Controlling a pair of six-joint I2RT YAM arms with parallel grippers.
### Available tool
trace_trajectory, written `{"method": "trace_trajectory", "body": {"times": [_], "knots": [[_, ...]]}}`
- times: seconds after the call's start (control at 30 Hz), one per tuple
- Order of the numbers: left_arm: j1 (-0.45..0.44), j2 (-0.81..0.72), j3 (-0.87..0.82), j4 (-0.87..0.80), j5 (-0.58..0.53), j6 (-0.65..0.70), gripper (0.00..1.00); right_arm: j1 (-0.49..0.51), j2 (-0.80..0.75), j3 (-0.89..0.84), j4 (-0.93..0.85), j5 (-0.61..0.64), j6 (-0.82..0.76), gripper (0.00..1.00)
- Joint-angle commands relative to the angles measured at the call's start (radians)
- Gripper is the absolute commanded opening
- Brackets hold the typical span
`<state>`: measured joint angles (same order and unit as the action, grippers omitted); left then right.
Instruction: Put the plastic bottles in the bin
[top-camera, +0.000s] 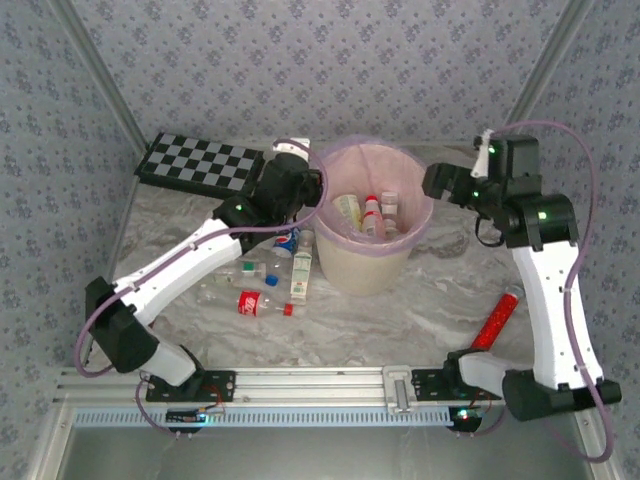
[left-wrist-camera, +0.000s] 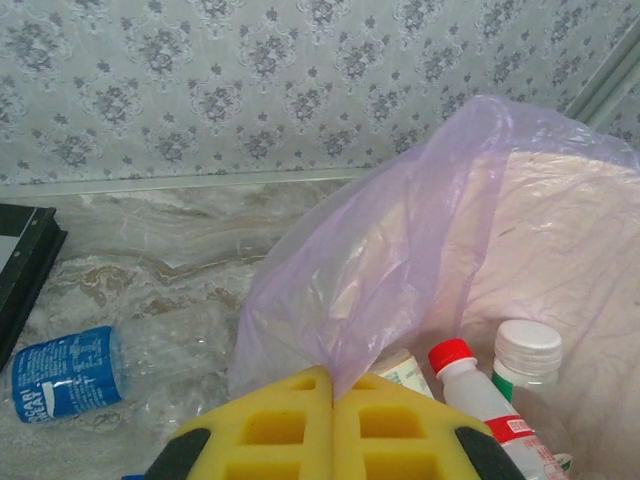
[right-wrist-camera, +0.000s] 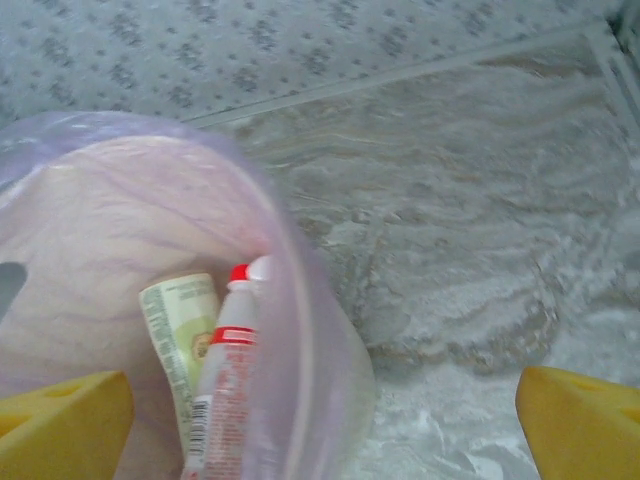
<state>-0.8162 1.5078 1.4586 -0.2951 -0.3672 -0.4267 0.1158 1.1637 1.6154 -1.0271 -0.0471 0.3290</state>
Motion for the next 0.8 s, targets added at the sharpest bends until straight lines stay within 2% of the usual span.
{"method": "trace_trajectory", "body": {"times": [0.0,0.07,0.13,0.23,0.47,0.6,0.77], "knots": [[-0.002,0.054,0.046,-0.040,0.089,0.042,0.00,-0.110,-0.041,-0.090,0.023,-0.146,0.047,1.00],[-0.008,0.082,0.058,-0.036,0.116,0.044,0.00,-0.236,-0.086,-0.166,0.058,-0.232,0.077,1.00],[-0.019,0.107,0.075,-0.040,0.138,0.049,0.00,-0.354,-0.126,-0.236,0.122,-0.383,0.117,0.96],[-0.034,0.148,0.119,-0.052,0.172,0.062,0.00,-0.447,-0.139,-0.273,0.175,-0.522,0.142,0.89],[-0.085,0.222,0.197,-0.056,0.246,0.060,0.00,-0.452,-0.088,-0.292,0.140,-0.668,0.089,0.84],[-0.093,0.233,0.199,-0.038,0.268,0.046,0.00,-0.445,-0.082,-0.305,0.149,-0.682,0.088,0.82],[-0.094,0.167,0.181,-0.058,0.186,0.080,0.00,-0.387,-0.064,-0.320,0.160,-0.692,0.067,0.81]]}}
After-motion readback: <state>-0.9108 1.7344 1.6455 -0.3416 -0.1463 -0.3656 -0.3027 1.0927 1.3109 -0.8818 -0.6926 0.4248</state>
